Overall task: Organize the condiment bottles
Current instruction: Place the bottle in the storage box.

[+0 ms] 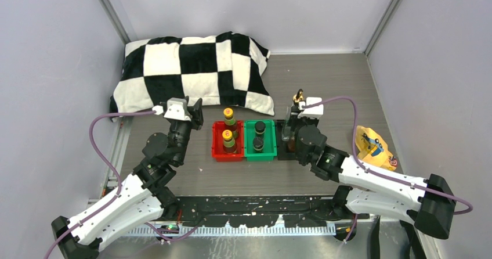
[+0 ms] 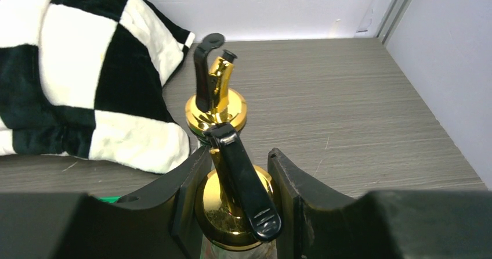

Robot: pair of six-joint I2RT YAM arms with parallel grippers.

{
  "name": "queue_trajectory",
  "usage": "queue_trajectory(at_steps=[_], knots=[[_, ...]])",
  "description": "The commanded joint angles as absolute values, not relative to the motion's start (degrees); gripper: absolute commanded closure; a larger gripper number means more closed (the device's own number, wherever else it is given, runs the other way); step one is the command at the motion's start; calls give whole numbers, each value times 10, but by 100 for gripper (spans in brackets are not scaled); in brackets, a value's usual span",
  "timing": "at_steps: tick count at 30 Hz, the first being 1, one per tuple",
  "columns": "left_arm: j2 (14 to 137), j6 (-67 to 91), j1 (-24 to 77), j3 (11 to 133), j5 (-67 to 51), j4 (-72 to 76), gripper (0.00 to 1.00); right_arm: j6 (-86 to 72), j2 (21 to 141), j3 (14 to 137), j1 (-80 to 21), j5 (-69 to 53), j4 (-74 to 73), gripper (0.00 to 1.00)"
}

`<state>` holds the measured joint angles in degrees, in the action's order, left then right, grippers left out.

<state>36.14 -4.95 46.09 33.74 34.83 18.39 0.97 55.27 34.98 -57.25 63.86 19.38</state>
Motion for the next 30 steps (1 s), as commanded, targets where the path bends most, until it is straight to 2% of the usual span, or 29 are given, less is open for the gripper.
queue_trajectory(at_steps=[1,10,30], knots=[[359,-49,463,349,345,192,56,-23,529,360,-547,605,223,99],[361,-50,463,349,346,191,56,-45,544,376,-515,566,200,99],[369,-40,463,354,340,189,56,-93,526,425,-527,544,85,99]])
